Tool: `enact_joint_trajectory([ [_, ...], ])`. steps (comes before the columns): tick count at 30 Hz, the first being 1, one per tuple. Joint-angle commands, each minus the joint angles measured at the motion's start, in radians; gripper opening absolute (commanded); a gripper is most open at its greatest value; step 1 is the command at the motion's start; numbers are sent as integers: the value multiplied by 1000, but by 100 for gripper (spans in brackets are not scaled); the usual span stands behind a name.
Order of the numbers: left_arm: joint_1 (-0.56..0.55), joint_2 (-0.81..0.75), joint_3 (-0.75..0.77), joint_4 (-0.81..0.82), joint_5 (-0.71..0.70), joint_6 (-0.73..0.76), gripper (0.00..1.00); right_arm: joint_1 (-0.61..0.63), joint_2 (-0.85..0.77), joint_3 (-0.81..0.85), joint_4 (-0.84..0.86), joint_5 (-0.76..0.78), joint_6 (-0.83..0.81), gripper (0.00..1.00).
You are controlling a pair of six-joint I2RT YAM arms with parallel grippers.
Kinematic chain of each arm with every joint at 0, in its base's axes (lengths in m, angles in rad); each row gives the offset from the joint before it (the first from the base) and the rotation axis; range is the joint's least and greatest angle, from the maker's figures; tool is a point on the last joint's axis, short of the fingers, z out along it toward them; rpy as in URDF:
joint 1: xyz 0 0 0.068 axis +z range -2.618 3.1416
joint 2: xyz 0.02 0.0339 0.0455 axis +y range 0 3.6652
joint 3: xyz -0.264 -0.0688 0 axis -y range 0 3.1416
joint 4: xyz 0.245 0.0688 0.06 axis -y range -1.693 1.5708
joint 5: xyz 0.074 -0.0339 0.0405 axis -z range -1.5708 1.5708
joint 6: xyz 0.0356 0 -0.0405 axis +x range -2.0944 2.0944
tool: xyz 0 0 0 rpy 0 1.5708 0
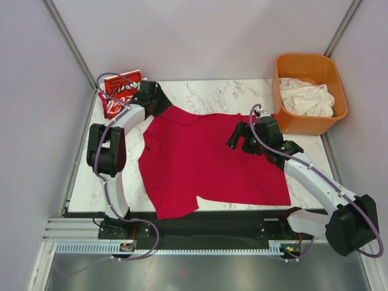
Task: Fold and stack the t-shirts
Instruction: Flatten the tshirt out
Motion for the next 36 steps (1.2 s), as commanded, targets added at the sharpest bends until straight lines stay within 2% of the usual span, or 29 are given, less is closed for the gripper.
enact_joint_trajectory([
  [1, -2, 53, 71, 33, 33, 34, 64, 2, 3, -4, -3, 7, -31, 97],
  [16, 11, 160, 82, 34, 7, 9, 64, 4, 89, 8, -3, 21, -66, 98],
  [28, 11, 168, 60, 39, 5, -11, 63, 4, 113, 11, 0, 27, -72, 98],
  [36, 11, 122, -11, 42, -25, -20, 62, 2, 124, 8, 6, 26, -71, 98],
])
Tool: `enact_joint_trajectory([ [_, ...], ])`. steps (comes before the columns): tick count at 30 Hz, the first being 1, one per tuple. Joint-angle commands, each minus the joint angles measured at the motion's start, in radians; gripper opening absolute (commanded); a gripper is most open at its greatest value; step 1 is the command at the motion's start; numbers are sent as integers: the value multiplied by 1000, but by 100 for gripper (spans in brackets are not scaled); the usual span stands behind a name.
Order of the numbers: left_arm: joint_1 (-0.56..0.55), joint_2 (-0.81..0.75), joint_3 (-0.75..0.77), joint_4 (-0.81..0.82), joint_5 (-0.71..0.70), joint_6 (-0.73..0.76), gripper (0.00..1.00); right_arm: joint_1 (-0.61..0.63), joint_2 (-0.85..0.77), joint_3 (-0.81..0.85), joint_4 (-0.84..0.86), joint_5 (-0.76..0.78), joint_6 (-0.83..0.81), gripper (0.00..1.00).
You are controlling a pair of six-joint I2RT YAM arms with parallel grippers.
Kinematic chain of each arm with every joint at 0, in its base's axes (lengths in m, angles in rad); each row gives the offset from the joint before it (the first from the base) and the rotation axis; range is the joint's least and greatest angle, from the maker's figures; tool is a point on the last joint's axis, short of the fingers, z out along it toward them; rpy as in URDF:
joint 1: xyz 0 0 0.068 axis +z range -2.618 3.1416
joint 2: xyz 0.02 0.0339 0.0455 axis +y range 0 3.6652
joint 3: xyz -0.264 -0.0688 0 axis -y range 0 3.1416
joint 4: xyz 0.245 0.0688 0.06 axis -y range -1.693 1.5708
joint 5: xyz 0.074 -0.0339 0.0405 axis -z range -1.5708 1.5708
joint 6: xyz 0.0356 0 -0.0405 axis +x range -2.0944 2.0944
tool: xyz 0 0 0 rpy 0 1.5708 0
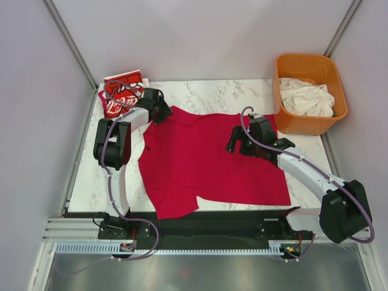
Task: Fold and stack the t-shirts
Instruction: Flatten the tshirt out
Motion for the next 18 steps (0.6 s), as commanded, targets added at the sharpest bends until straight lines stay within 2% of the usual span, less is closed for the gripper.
enact_joint_trajectory([
  [1, 2, -32, -20, 26, -31, -16, 62, 2, 13, 8, 21, 10, -7, 98],
  [18, 2, 39, 91, 36, -10, -18, 57, 3, 14, -1, 25, 10, -16, 98],
])
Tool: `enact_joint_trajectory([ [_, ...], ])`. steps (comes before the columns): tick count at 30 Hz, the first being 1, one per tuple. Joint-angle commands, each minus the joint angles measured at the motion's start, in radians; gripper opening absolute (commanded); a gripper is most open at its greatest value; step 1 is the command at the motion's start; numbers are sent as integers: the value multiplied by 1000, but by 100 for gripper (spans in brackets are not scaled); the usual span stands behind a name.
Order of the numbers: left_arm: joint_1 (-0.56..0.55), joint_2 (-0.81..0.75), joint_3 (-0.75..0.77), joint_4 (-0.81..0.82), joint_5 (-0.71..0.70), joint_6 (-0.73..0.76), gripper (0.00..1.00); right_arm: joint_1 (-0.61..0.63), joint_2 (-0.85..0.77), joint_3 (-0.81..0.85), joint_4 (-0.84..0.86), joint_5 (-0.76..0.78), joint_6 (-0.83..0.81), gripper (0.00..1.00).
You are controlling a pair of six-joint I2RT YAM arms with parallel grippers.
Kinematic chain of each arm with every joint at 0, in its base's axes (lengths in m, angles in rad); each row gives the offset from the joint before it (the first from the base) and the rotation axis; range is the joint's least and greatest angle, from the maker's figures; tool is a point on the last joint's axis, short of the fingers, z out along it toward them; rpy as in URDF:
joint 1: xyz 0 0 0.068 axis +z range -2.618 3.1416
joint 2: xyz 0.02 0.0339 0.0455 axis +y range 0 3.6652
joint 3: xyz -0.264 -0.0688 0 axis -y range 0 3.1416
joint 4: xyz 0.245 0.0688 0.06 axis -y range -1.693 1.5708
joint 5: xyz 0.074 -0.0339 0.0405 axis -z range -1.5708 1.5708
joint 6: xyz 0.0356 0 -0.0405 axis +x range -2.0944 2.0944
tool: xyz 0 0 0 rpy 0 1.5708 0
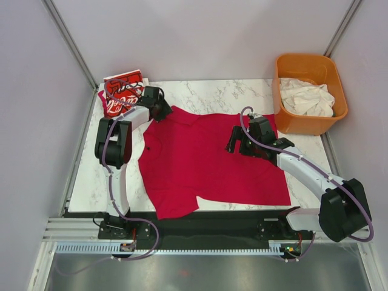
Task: Fold and stack the t-shirts
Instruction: Flatten the tshirt out
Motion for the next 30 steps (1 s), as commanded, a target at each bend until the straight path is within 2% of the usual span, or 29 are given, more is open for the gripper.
enact_joint_trajectory([
  [1, 1, 23, 64, 29, -7, -14, 56, 3, 3, -1, 22, 10, -16, 98],
  [2, 1, 25, 67, 29, -7, -15, 56, 3, 6, 0, 22, 13, -16, 98],
  [4, 1, 26, 70, 31, -6, -17, 48, 3, 9, 2, 21, 11, -19, 98],
  [5, 1, 26, 71, 31, -6, -20, 39, 2, 11, 2, 22, 11, -19, 98],
  [7, 1, 31, 76, 31, -7, -21, 31, 3, 12, 2, 24, 13, -24, 98],
  [8, 0, 34, 83, 29, -6, -20, 24, 2, 16, 2, 24, 14, -24, 98],
  [12, 0, 43, 84, 31, 14, -18, 3, 2, 22, -3, 24, 19, -30, 98],
  [22, 1, 29, 111, 41, 22, -26, 2, 2, 25, -3, 24, 25, -36, 98],
  [30, 1, 138, 356, 40, 51, -46, 2, 2, 26, 7, 21, 27, -47, 98],
])
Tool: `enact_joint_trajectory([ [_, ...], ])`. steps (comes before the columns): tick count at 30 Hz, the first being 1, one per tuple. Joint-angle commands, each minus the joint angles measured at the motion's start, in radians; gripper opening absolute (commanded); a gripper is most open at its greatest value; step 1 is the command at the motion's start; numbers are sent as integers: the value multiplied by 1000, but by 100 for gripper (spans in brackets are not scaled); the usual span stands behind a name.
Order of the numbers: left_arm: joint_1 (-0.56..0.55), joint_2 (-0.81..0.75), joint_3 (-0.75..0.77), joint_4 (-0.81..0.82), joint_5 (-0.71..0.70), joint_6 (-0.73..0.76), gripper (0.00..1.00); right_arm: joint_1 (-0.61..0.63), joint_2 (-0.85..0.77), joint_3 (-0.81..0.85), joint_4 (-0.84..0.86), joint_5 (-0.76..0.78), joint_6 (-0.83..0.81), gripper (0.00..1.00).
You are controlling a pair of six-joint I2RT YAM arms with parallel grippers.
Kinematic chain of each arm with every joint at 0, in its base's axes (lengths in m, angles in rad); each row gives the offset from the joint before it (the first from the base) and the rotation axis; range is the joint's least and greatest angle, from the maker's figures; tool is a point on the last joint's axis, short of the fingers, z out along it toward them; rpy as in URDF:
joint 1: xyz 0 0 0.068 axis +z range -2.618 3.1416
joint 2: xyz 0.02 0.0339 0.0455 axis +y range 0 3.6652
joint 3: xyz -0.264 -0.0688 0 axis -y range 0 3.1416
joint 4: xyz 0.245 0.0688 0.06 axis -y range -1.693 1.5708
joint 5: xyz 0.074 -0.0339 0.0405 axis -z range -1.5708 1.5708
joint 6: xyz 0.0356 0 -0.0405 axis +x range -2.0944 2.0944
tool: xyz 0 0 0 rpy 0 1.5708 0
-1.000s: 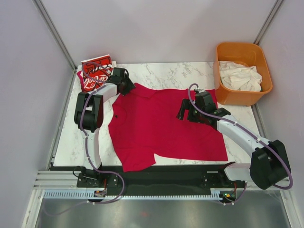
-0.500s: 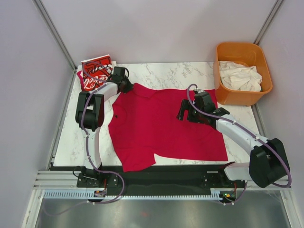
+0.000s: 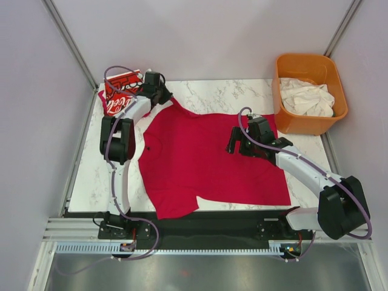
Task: Fold and stack the t-shirts
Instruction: Flatten the tshirt out
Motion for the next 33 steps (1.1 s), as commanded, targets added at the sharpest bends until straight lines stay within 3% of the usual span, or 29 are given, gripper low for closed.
enact_joint_trajectory([
  [1, 3, 61, 165, 43, 25, -37, 2, 0, 6, 7, 18, 16, -19, 98],
  [5, 9, 183, 339, 125, 106, -74, 2, -6, 8, 5, 17, 18, -25, 98],
  [6, 11, 247, 365, 166, 124, -121, 14, -6, 11, 8, 17, 18, -25, 98],
  [7, 17, 281, 438, 218, 147, -150, 39, -4, 12, 10, 15, 18, -27, 98],
  [8, 17, 324, 489, 224, 193, -177, 94, -6, 12, 16, 15, 18, -27, 98],
  [9, 18, 359, 538, 231, 221, -218, 100, -7, 9, 17, 12, 13, -27, 98],
  [11, 20, 428, 621, 278, 270, -252, 100, -7, 6, 19, 11, 14, -27, 98],
  [14, 15, 407, 597, 294, 275, -263, 100, -8, 6, 17, 14, 13, -30, 98],
  [19, 26, 252, 479, 293, 255, -179, 100, -6, 6, 40, 8, 11, -57, 98],
  [21, 31, 125, 386, 291, 266, -131, 100, -9, -14, 59, -8, 92, -83, 98],
  [23, 35, -1, 220, 282, 246, -91, 100, -26, -26, 59, -12, 149, -96, 98],
  [24, 35, -146, 148, 276, 232, -51, 100, -38, -28, 60, -12, 154, -96, 98],
  [28, 37, -519, -328, 247, 191, -13, 100, -151, 4, 60, 15, 108, -27, 98],
  [29, 37, -597, -409, 149, 109, 18, 100, -155, 11, 57, 24, 88, -13, 98],
  [30, 37, -666, -501, 147, 108, 13, 100, -155, 11, 56, 35, 77, -7, 98],
  [31, 35, -801, -688, 150, 127, -38, 100, -155, 8, 53, 56, 64, -1, 98],
  [33, 12, -909, -860, 145, 215, -98, 100, -152, -5, 30, 89, 26, 31, 98],
])
